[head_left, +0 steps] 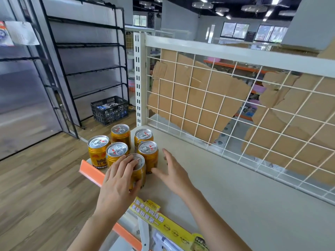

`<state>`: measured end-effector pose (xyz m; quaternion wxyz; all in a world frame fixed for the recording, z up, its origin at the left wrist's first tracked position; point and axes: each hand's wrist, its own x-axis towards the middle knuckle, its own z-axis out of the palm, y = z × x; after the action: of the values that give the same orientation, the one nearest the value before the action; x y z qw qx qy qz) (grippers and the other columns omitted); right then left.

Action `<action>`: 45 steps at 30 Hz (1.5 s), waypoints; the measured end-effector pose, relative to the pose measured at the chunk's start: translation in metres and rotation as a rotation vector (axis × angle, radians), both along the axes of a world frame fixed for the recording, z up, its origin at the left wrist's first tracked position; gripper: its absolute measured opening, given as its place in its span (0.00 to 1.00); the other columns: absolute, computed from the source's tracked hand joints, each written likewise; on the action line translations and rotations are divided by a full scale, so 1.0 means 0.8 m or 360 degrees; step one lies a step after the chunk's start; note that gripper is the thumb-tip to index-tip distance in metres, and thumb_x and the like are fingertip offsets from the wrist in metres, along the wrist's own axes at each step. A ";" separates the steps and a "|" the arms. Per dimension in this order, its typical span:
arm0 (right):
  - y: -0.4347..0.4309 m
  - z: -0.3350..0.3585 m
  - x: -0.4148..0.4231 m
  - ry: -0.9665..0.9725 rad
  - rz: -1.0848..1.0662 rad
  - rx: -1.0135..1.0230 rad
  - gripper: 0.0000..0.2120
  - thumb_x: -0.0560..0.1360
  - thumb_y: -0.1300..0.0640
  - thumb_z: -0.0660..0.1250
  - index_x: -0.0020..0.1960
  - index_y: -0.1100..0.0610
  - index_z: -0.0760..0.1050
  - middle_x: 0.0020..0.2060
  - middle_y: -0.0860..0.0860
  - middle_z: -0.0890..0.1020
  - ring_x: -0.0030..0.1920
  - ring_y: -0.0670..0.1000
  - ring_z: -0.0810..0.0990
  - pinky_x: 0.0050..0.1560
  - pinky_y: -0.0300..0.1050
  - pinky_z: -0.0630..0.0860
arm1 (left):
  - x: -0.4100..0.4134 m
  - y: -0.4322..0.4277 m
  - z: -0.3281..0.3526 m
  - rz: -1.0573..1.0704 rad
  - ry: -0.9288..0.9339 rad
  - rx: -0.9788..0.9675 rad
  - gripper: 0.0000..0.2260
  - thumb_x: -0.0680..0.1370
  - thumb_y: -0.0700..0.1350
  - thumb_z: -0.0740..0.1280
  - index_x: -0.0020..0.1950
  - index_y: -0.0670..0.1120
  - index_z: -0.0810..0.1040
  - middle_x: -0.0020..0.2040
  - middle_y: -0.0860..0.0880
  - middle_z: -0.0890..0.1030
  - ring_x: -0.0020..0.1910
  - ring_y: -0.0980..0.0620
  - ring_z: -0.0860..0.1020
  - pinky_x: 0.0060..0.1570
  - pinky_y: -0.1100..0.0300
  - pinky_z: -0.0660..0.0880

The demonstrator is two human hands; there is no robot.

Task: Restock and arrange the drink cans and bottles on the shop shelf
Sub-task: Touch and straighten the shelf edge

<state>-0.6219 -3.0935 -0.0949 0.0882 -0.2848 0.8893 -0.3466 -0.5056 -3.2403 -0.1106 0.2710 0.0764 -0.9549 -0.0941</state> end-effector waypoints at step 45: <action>0.723 0.019 0.459 0.0797 -0.2084 0.0423 0.20 0.73 0.54 0.70 0.62 0.58 0.74 0.51 0.54 0.80 0.51 0.56 0.79 0.44 0.44 0.71 | 0.042 0.544 0.030 -0.1500 -0.0250 0.0031 0.25 0.73 0.56 0.54 0.65 0.46 0.74 0.62 0.46 0.77 0.58 0.46 0.73 0.54 0.45 0.73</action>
<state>-0.2547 -2.5148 -0.0794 -0.3112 0.2500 0.9059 -0.1412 -0.4717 -2.8053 -0.0863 0.1250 -0.3555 -0.9022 -0.2098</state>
